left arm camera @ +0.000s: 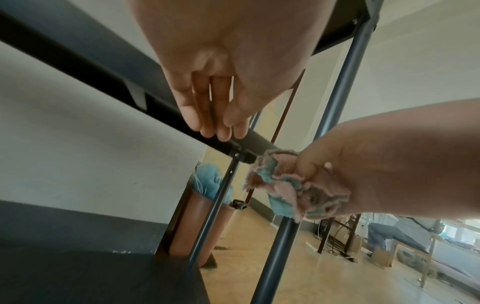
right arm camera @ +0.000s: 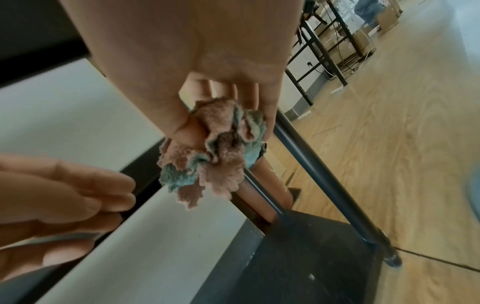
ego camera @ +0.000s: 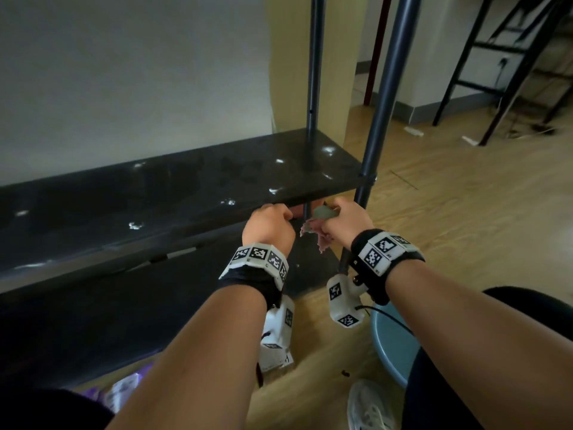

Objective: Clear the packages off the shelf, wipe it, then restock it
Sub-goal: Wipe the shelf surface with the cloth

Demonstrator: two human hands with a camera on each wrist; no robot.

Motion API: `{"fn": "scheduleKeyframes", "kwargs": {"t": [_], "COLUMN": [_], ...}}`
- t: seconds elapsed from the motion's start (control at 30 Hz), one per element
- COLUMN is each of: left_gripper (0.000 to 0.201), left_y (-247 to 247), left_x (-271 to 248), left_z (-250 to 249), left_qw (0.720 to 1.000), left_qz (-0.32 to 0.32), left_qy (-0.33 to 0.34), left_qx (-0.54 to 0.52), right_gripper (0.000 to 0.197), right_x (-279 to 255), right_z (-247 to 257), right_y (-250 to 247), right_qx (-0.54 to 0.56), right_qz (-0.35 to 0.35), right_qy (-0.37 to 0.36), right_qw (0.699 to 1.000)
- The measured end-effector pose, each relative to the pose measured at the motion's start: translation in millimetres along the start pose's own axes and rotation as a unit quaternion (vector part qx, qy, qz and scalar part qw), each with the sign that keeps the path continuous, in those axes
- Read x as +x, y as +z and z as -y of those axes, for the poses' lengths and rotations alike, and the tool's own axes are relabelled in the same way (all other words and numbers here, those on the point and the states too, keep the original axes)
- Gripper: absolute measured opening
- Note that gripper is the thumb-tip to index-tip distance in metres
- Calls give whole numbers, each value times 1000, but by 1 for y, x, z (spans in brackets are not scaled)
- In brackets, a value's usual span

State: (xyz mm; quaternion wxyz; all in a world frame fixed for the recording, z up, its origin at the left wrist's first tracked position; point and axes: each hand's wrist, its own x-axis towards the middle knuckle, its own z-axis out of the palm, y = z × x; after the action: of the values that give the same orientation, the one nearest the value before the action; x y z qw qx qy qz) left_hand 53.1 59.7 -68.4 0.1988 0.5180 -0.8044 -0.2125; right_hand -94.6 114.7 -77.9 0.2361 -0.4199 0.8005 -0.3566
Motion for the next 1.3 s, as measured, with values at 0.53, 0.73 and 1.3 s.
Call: {"fn": "scheduleKeyframes", "kwargs": {"t": [0.53,0.73,1.3], "left_gripper": [50,44,40], "left_y": [-29,-16,-15], "left_x": [67,88,95], "left_z": [-51,-52,-45], "left_qw": [995,986,978], "left_qz": [14,91,131], "left_qy": [9,-8,-9], "left_qx": [98,141,162], "right_gripper": [45,48,31], "right_x": [61,86,84], "right_z": [51,36,38], "right_y": [-46,-33,-15], "right_qx": [-74,-175,-142], "right_qz": [-128,-60,-27], "right_qy": [-105,-57,-112], "right_qw": [983,981,983]}}
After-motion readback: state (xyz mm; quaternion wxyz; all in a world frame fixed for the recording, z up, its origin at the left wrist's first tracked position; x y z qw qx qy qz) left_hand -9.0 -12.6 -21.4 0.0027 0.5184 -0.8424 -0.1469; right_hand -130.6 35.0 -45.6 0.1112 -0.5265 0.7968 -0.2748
